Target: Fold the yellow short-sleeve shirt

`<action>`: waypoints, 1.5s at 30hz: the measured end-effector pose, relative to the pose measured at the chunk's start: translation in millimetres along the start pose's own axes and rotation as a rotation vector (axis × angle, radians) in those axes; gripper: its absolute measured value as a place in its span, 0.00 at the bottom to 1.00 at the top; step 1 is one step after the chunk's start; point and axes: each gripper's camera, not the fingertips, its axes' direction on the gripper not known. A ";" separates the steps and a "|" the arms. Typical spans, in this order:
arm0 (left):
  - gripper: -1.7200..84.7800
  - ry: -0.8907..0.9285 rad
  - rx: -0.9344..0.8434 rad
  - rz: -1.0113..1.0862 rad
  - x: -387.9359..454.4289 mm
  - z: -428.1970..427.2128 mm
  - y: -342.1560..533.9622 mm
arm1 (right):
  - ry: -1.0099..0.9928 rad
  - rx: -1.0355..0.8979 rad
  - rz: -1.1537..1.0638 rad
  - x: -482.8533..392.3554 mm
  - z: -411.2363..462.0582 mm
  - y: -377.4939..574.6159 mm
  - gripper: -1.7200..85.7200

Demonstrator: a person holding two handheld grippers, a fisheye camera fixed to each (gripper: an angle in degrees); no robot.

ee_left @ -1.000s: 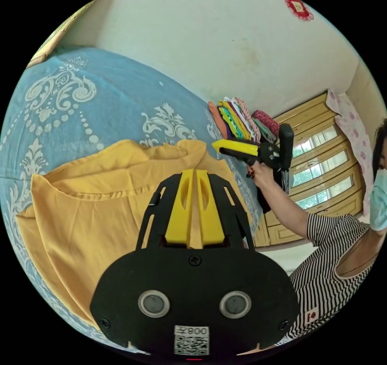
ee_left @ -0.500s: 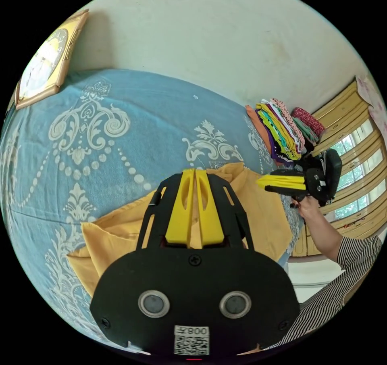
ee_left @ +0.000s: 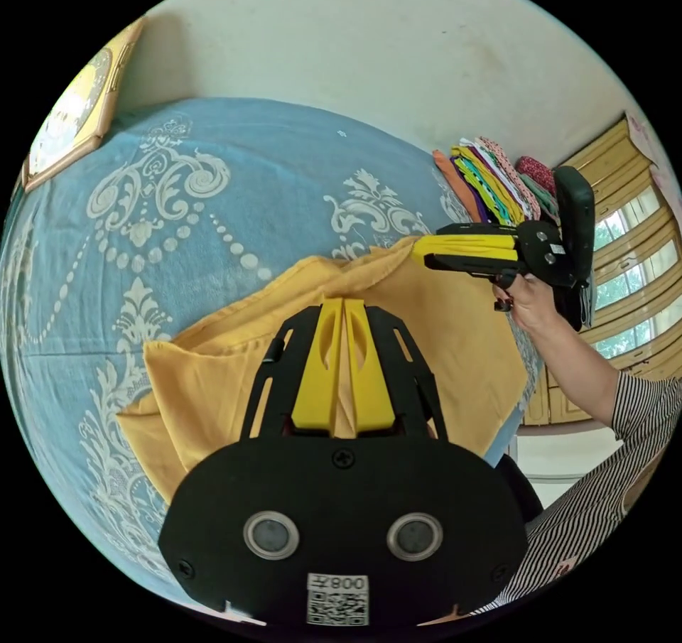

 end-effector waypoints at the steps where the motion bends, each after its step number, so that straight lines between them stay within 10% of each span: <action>1: 0.02 -0.027 0.016 -0.018 -6.9 -6.0 -3.6 | -0.012 0.010 0.028 11.6 0.1 4.3 0.02; 28: 0.05 0.027 -0.168 -0.352 -138.2 -160.5 278.6 | -0.356 0.004 0.800 103.6 -50.1 515.4 0.11; 45: 0.03 0.097 -0.131 -0.372 -150.8 -245.2 346.6 | -0.454 -0.039 0.829 95.0 -17.6 634.1 0.03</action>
